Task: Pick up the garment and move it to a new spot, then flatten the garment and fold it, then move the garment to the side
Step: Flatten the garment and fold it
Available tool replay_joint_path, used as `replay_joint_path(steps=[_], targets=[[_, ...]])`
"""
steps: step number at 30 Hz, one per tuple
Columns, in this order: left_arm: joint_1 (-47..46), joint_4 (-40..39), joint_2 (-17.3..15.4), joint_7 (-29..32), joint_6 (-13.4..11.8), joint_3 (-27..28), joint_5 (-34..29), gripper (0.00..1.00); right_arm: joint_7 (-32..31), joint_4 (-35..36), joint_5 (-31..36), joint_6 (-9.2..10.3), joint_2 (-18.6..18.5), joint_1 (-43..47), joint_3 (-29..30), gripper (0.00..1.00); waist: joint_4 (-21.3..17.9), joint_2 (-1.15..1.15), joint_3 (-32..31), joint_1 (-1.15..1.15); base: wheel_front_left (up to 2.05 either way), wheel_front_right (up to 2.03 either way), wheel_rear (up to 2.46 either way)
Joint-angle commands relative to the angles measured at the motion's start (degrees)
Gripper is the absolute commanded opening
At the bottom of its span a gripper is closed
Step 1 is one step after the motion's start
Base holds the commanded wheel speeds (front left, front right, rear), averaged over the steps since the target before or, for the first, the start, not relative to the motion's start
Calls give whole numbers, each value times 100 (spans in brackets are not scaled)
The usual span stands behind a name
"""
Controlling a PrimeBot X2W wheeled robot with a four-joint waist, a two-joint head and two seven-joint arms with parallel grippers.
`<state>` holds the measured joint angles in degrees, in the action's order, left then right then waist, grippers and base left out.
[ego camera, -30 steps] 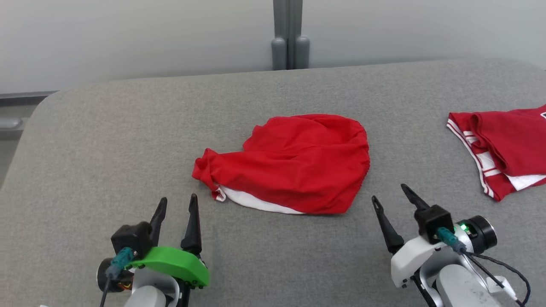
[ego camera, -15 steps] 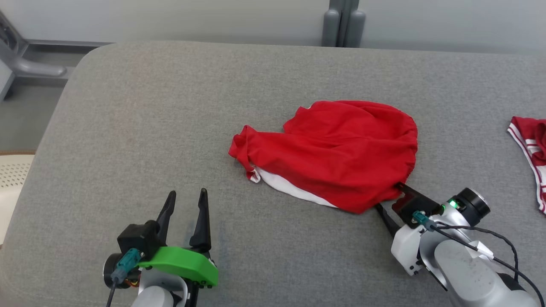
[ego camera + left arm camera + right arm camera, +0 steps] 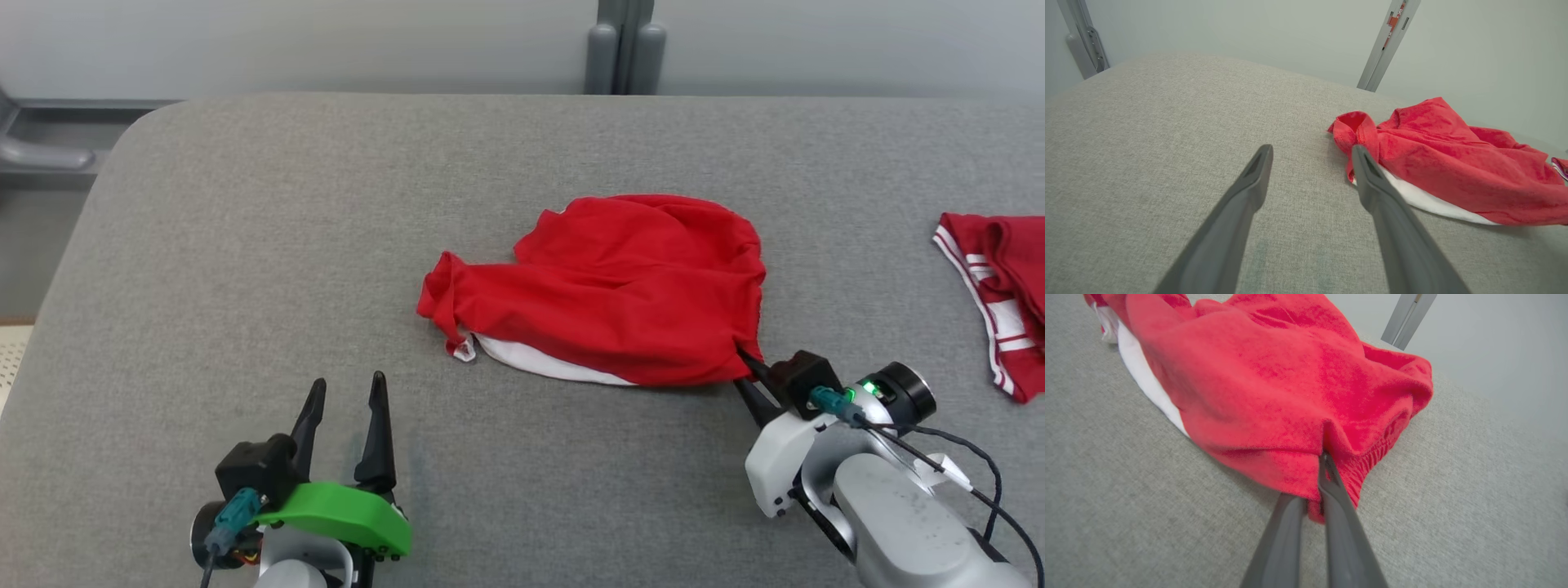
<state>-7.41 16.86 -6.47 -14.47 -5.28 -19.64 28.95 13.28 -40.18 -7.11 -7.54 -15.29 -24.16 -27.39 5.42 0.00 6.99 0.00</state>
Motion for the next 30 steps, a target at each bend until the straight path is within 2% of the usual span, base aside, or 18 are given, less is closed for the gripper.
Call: replay_joint_path(steps=[1,6,8,13,17,21,25,30], targets=[[109,-22,-30,-22,-33,36,36,100,-128,255,-173,11,-80,106,1,0,-250,0,-168,0,0,0,0],[123,-79,-23,-32,-49,52,57,100,-923,1615,-615,11,-486,366,238,0,-380,0,-196,0,0,0,0],[73,-103,-11,-37,-32,37,55,100,-1243,2063,-751,10,-540,399,398,0,-352,0,-150,0,0,0,0],[-129,-146,47,-48,17,-20,11,100,-1943,2515,-791,11,-640,121,606,0,-61,0,50,0,0,0,0],[-258,-144,97,-56,50,-65,-12,100,-2351,2236,-903,11,-563,-300,609,0,286,0,265,0,0,0,0],[-385,-126,152,-70,100,-117,-26,100,-2582,1568,-934,11,-526,-874,690,0,665,0,497,0,0,0,0],[-485,-118,220,-69,144,-167,-40,100,-2597,766,-848,11,-498,-1449,878,0,1022,0,704,0,0,0,0],[-543,-138,276,-70,185,-156,-75,100,-2502,-90,-674,11,-402,-2021,961,0,1232,0,837,0,0,0,0]])
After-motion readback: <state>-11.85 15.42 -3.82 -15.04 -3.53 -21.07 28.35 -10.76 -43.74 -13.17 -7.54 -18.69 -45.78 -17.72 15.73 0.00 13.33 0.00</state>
